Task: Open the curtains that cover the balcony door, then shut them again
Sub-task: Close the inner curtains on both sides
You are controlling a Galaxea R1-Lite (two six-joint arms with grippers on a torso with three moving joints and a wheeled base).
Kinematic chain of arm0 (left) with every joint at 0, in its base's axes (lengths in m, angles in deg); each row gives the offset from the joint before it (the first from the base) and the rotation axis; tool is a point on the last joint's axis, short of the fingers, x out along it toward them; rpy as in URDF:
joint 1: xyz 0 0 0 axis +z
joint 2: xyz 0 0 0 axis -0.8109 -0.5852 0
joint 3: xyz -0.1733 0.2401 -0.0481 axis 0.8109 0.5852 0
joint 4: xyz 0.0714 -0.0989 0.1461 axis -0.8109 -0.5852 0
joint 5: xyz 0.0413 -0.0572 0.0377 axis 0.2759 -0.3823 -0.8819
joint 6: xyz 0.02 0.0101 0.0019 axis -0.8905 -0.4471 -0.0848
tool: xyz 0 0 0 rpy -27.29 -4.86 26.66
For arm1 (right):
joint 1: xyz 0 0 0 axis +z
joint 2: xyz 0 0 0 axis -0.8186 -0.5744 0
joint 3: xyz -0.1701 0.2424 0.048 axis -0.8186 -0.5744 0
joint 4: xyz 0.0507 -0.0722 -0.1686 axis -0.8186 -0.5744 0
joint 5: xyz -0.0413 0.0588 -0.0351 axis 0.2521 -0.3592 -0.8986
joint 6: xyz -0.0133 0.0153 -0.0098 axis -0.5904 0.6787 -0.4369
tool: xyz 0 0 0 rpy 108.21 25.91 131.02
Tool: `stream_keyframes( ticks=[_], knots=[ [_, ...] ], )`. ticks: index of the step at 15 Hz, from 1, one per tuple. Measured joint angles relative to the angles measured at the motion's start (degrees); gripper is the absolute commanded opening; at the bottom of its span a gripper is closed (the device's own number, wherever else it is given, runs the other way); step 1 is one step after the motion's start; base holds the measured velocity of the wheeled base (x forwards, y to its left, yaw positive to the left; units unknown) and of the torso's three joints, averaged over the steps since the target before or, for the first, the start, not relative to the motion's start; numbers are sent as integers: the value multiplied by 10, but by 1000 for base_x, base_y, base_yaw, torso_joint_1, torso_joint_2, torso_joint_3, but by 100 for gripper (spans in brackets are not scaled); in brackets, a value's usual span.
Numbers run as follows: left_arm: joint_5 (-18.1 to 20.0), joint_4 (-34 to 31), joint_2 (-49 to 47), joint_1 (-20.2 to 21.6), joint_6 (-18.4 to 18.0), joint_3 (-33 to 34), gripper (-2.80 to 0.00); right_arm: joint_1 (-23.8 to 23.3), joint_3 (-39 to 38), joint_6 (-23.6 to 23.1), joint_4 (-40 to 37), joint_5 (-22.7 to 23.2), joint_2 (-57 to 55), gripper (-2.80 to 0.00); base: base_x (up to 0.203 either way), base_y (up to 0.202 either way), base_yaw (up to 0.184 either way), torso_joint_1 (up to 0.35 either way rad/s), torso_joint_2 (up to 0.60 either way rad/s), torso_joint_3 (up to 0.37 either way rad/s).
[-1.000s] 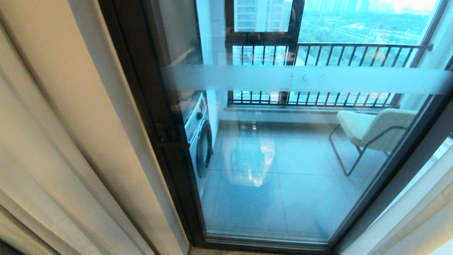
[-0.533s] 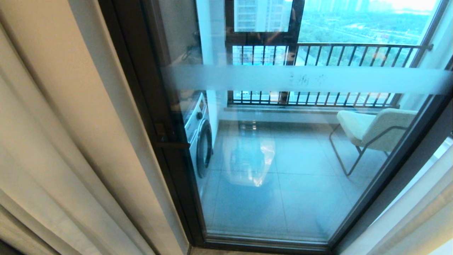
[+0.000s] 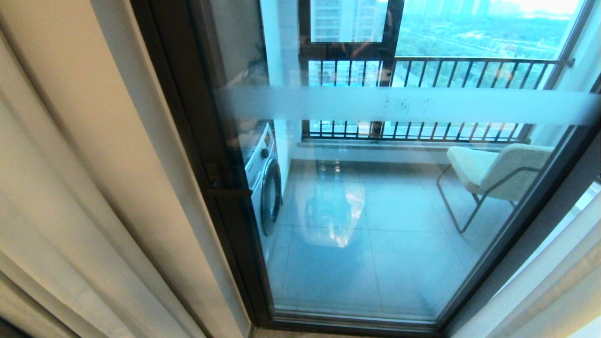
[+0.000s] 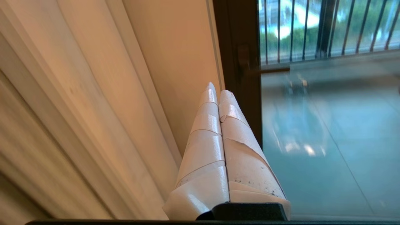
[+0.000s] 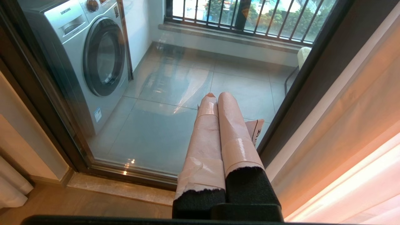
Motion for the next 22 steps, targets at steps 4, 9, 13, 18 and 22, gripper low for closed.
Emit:
stream_keyframes(
  ticks=[4,9,13,18,22],
  knots=[
    [-18,-78,-46,-1,44,-77,-280,1,0,0,0,0,0,-280,0,0,0,0,0,0],
    [-113,-47,-169,-5,51,-154,-280,1,0,0,0,0,0,-280,0,0,0,0,0,0],
    [-302,-7,-281,-5,53,-210,-280,1,0,0,0,0,0,-280,0,0,0,0,0,0],
    [-436,57,-417,-2,92,-307,-280,1,0,0,0,0,0,-280,0,0,0,0,0,0],
    [-471,62,-516,22,152,-388,0,1,0,0,0,0,0,-280,0,0,0,0,0,0]
  ],
)
